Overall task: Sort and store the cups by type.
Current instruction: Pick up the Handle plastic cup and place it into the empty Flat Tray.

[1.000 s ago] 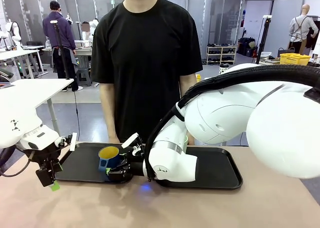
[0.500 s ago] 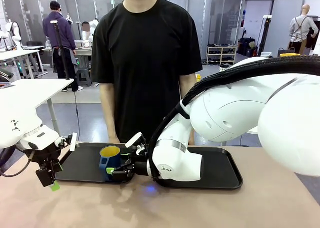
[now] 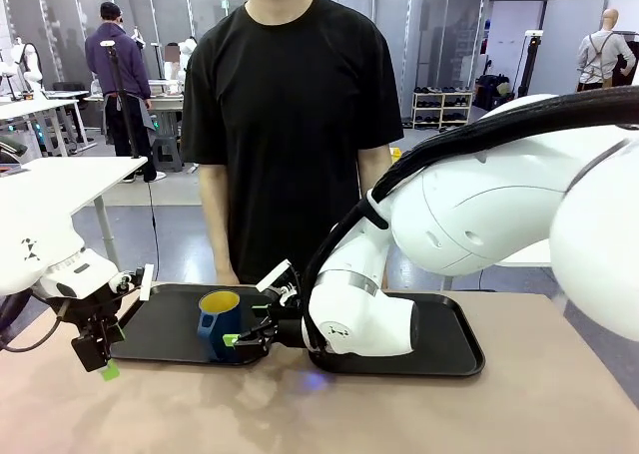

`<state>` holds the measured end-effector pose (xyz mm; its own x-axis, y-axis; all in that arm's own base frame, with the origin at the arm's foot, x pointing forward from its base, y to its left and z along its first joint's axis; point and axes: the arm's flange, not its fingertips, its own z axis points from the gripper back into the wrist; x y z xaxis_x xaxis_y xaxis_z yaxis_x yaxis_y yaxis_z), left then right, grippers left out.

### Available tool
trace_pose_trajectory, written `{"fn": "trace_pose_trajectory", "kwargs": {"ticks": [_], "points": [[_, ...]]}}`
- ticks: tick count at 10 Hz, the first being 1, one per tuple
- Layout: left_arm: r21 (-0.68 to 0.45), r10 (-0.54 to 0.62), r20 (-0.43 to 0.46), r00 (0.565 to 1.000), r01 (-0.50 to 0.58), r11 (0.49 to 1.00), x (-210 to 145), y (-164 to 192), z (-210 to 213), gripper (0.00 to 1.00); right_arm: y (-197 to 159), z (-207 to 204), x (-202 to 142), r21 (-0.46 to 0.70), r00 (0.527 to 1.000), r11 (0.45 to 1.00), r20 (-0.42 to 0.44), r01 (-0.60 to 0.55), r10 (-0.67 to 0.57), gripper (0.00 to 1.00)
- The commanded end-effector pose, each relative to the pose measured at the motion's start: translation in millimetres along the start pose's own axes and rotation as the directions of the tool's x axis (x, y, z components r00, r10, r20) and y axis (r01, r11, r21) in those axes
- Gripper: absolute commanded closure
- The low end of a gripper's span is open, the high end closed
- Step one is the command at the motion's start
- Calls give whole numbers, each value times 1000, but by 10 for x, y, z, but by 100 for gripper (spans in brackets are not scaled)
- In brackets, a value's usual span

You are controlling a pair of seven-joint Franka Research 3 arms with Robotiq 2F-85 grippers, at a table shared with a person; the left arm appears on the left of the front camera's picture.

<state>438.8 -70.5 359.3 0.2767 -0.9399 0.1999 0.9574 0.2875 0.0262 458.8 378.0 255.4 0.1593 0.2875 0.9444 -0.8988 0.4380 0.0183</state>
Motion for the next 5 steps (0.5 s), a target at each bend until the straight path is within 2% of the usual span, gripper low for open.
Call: {"fn": "trace_pose_trajectory", "kwargs": {"ticks": [1,5], "points": [[0,-16,16,1000,16,1000,-25,6,3,0,272,162,-28,-46,997,998,-68,-38,35,0],[0,-16,16,1000,16,1000,-25,6,3,0,390,467,123,-82,978,995,-201,-64,47,0]]}}
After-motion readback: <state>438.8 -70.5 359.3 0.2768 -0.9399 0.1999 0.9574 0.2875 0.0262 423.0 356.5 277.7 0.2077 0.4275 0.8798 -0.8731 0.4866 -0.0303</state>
